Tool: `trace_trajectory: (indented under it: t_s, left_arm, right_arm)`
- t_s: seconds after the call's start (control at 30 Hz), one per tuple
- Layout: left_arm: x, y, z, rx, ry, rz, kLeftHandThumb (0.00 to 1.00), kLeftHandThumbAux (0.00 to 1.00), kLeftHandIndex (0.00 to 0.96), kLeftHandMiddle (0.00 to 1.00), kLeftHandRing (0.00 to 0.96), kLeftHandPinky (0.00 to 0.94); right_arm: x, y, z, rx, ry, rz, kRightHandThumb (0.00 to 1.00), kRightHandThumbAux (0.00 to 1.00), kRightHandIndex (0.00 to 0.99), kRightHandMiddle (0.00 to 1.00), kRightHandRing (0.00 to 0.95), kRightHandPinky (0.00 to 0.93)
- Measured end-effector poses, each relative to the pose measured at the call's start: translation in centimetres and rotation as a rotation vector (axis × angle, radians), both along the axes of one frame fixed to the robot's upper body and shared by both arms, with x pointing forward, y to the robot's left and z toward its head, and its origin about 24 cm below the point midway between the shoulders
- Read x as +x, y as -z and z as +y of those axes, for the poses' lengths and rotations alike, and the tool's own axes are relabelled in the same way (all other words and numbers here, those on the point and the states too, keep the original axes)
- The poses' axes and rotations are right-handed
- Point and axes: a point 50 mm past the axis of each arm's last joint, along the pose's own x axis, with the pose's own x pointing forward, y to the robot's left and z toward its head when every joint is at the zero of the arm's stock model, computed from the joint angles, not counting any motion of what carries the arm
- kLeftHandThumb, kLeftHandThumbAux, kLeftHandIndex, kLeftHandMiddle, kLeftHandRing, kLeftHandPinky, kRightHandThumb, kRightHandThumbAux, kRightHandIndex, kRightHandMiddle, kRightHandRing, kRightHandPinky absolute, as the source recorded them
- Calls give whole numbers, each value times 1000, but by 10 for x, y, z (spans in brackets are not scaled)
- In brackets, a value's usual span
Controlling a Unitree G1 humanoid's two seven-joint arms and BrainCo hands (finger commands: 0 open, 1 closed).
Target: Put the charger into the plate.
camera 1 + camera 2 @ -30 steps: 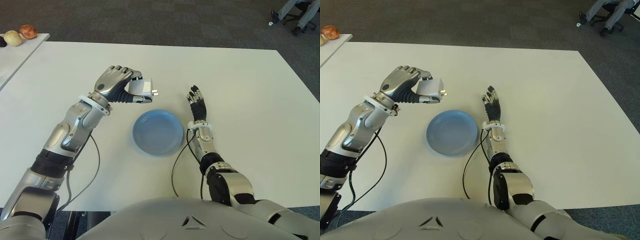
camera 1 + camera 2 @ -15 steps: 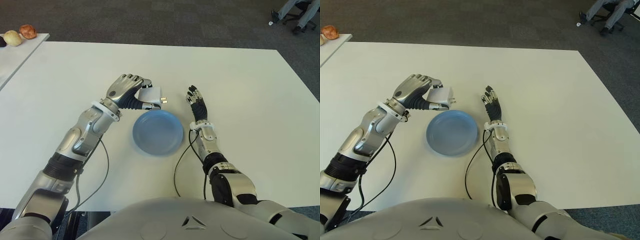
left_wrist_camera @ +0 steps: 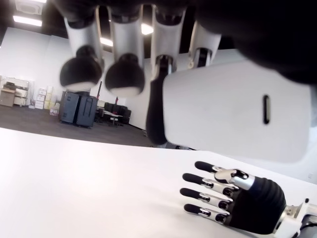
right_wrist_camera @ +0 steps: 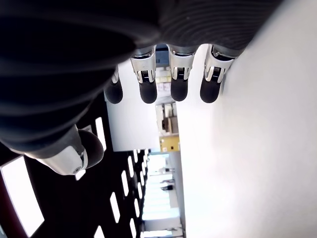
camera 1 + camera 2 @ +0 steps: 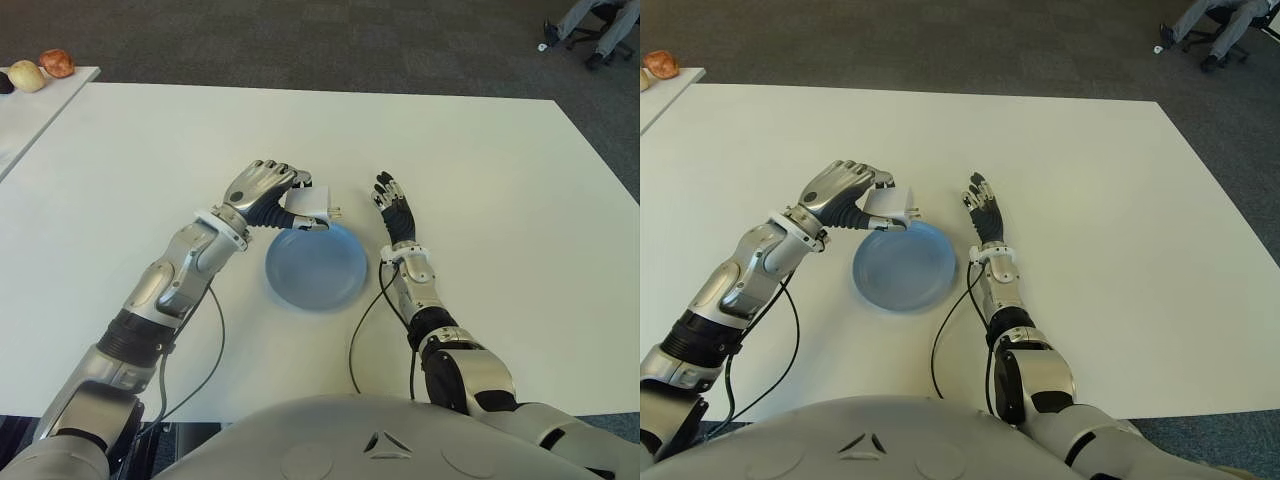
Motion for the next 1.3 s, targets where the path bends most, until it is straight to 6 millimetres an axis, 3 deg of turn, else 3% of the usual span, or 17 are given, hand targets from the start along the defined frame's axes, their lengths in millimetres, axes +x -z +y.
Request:
trace_trajectory:
  t_s: [0.4, 0.43, 0.47, 0.5, 0.57, 0.67, 0.97, 1.3]
  left_arm:
    - [0, 5, -3, -3, 5, 16, 745, 697, 442, 840, 829, 789]
    - [0, 7, -3, -1, 7, 22, 731, 696, 436, 723, 703, 672]
    - [0, 9, -3, 4, 10, 26, 726, 695, 433, 681, 658, 630]
    - [0, 11, -3, 13, 12, 32, 620, 611, 332, 486, 465, 456]
    - [-1, 15, -3, 48, 22, 43, 477, 499, 170, 230, 217, 220]
    - [-3, 20, -2, 145, 42, 77, 364, 399, 55, 75, 71, 72]
    - [-6, 21, 5, 285, 46, 134, 244, 273, 1, 2, 2, 2]
    - [-6, 17, 5, 290, 52, 140, 220, 231, 0, 0, 0, 0]
  right_arm:
    - [0, 0, 0, -5, -19, 0, 37, 557, 0, 0, 0, 0]
    - [0, 0, 0, -5, -21, 0, 36, 559, 0, 0, 0, 0]
    - [0, 0, 0, -5, -23, 1, 35, 560, 0, 0, 0, 0]
    - [0, 0, 0, -5, -25, 1, 34, 562, 0, 0, 0, 0]
    - [0, 0, 0, -5, -27, 1, 32, 563, 0, 0, 0, 0]
    - [0, 0, 0, -5, -30, 1, 29, 565, 0, 0, 0, 0]
    - [0, 0, 0, -5, -30, 2, 27, 563, 0, 0, 0, 0]
    - [0, 0, 0, -5, -32, 2, 31, 573, 0, 0, 0, 0]
